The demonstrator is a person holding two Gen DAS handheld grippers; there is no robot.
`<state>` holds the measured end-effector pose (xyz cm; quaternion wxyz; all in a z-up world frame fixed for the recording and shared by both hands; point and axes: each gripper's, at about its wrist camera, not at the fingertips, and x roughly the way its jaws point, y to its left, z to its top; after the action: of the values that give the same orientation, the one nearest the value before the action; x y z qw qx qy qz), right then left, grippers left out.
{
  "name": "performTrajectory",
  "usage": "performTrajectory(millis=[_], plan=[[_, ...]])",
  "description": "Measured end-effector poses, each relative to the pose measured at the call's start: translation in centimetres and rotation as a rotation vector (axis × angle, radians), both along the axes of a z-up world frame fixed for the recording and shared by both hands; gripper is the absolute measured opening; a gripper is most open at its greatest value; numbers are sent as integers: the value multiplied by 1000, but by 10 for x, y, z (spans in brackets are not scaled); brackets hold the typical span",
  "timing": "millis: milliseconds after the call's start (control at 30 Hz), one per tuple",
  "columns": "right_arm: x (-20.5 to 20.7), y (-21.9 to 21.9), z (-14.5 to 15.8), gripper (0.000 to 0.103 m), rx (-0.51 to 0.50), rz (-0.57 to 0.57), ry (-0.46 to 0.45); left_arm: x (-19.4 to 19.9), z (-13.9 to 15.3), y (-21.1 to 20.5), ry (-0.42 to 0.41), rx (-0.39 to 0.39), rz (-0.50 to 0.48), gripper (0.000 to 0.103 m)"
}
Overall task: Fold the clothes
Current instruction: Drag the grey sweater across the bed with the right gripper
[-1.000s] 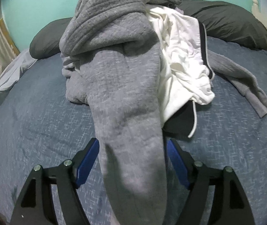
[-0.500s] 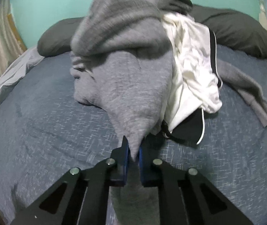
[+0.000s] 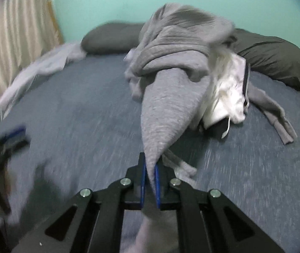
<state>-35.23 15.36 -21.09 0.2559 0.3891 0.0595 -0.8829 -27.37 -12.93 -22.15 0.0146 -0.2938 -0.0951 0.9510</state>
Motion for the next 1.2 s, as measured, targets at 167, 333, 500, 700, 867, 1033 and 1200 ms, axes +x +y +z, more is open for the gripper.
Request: performTrajectory(millis=[167, 333, 500, 700, 867, 1033, 1200], plan=[[31, 11, -10, 7, 54, 19, -51, 4, 2, -4, 0, 7, 10, 103], [35, 28, 5, 11, 32, -41, -15, 3, 1, -8, -12, 9, 17, 103], [22, 19, 29, 27, -11, -55, 61, 3, 0, -11, -17, 6, 16, 103], [-17, -4, 31, 58, -50, -99, 47, 1, -5, -12, -33, 10, 11, 103], [-64, -12, 7, 60, -78, -221, -59, 2, -7, -13, -35, 10, 9, 103], [-96, -14, -5, 60, -127, -296, -100, -1, -10, -16, -45, 16, 13, 103], [-113, -27, -16, 60, -118, -304, -119, -2, -12, -18, -53, 20, 17, 103]])
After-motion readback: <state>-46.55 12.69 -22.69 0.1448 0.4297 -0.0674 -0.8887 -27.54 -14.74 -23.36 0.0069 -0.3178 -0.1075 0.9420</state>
